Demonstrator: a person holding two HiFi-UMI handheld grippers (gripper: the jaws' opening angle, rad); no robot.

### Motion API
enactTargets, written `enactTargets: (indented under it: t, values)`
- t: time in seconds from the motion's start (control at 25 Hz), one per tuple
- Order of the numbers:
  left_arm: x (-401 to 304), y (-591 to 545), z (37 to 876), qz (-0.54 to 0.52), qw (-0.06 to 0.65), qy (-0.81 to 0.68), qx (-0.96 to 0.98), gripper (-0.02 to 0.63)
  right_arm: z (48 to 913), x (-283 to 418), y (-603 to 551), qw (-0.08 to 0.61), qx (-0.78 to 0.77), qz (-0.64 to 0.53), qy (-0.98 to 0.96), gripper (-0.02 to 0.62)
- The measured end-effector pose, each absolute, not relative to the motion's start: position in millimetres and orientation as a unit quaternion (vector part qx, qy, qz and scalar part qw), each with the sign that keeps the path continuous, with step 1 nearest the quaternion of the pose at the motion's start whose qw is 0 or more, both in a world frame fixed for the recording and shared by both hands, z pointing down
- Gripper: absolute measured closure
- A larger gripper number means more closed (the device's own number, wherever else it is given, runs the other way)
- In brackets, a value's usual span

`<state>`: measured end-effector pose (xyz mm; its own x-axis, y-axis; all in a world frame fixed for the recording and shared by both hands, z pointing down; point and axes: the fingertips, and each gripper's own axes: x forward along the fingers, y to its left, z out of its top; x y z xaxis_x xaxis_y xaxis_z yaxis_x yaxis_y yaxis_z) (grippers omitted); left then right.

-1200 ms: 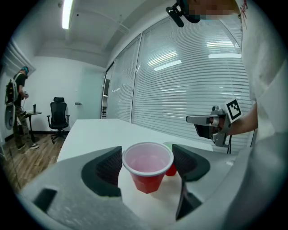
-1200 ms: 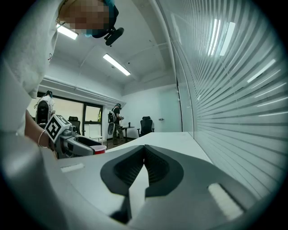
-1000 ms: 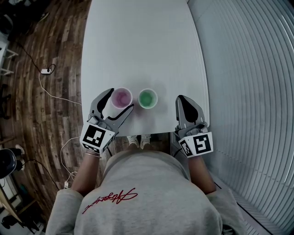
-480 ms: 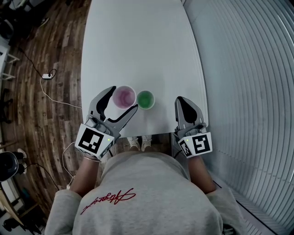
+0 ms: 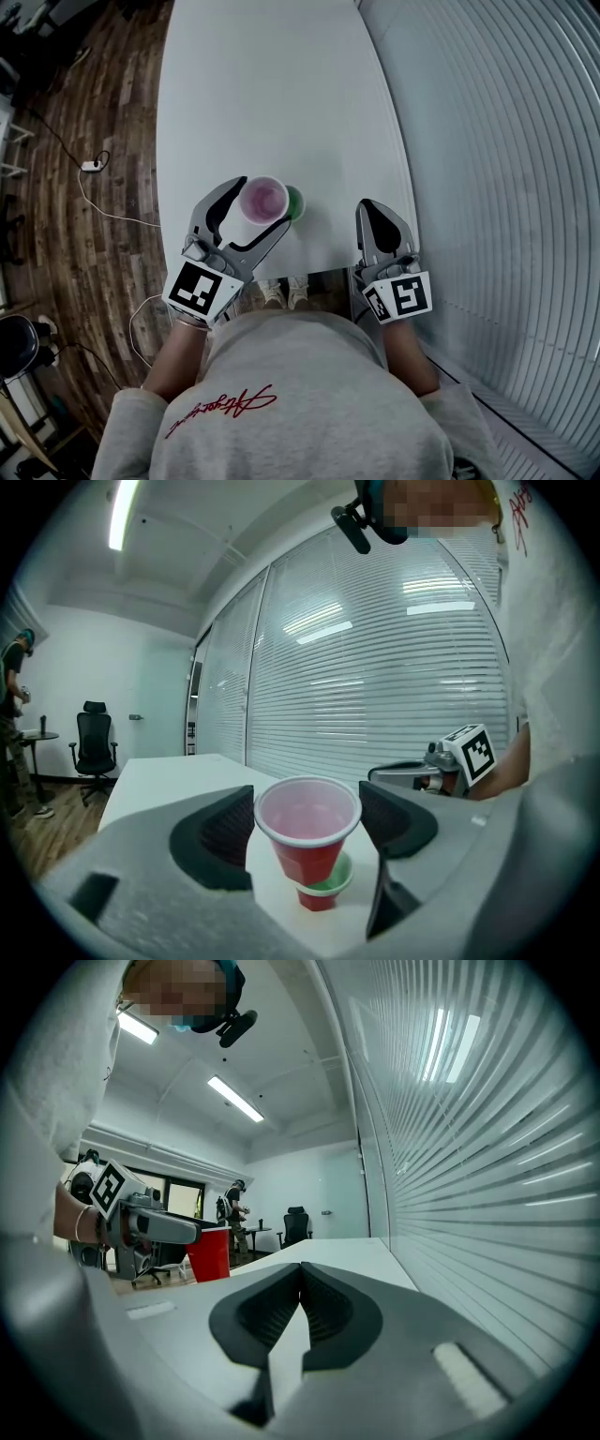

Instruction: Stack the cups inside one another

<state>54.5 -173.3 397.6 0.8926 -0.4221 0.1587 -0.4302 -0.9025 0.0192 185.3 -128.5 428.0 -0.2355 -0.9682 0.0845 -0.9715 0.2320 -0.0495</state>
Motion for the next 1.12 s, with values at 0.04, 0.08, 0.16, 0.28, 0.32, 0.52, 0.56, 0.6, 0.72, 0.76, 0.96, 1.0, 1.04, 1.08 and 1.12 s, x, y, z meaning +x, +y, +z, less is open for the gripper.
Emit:
enactTargets:
  t: [0.04,0.08,0.16,0.28,0.32,0.52,0.56,0.6,0.72,0.76,0.96,1.0,1.04,1.08,1.12]
  values:
    - [56,-173,399,0.075,0.027,-0.217,0.973,0.258,428,186,-127,0.018,0.619,0.046,-0.784,0.609]
    - [57,-172,402,0.079,0.029,-0.214,0.973,0.258,427,186,-126,0.018,0.620,0.046,-0.783,0.609]
    - [60,-171,405,0.087,0.032,-0.209,0.973,0.258,424,187,-125,0.017,0.623,0.046,-0.781,0.609]
    - [69,-170,404,0.080,0.026,-0.200,0.976,0.258,421,192,-122,0.016,0.628,0.046,-0.777,0.609]
    - [71,-170,405,0.081,0.026,-0.196,0.977,0.258,420,193,-123,0.016,0.629,0.046,-0.776,0.609]
    - [75,-169,409,0.092,0.019,-0.188,0.978,0.258,415,196,-121,0.017,0.635,0.047,-0.771,0.609]
    - [76,-168,413,0.095,0.023,-0.187,0.978,0.258,417,198,-120,0.017,0.637,0.048,-0.769,0.609]
    - [77,-167,418,0.100,0.028,-0.186,0.977,0.258,418,200,-118,0.017,0.638,0.048,-0.768,0.609]
    - [81,-166,433,0.116,0.042,-0.187,0.975,0.258,424,206,-116,0.016,0.642,0.051,-0.765,0.609]
    - [82,-166,436,0.117,0.046,-0.187,0.974,0.258,425,207,-116,0.016,0.642,0.052,-0.765,0.609]
    - [80,-165,443,0.122,0.052,-0.186,0.974,0.258,424,206,-113,0.020,0.643,0.054,-0.763,0.609]
    - [79,-164,446,0.124,0.053,-0.186,0.973,0.258,425,206,-113,0.021,0.644,0.055,-0.763,0.609]
    - [79,-165,449,0.126,0.053,-0.187,0.973,0.258,426,206,-113,0.021,0.644,0.055,-0.763,0.609]
    - [79,-165,451,0.126,0.053,-0.188,0.973,0.258,427,205,-113,0.021,0.643,0.055,-0.763,0.609]
    - [79,-166,451,0.125,0.053,-0.189,0.973,0.258,428,205,-113,0.021,0.643,0.055,-0.763,0.609]
